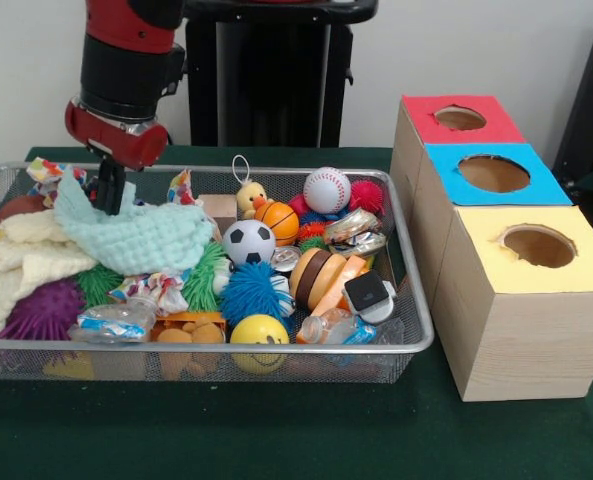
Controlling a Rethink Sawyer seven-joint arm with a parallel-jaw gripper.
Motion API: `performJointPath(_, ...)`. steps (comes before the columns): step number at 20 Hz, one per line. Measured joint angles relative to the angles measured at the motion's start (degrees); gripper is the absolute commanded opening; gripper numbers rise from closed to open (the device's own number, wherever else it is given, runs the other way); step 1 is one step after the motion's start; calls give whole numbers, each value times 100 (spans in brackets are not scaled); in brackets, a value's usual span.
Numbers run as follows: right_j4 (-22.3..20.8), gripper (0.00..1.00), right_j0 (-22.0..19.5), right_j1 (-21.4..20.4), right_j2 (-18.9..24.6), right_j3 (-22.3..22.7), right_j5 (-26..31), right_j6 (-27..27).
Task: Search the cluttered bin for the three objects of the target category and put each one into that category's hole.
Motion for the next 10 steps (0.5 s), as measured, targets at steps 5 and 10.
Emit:
performJointPath(5,-388,0,-423,-183,347,125,0,0)
performJointPath(10,-910,0,-876,-288,533,206,1,0)
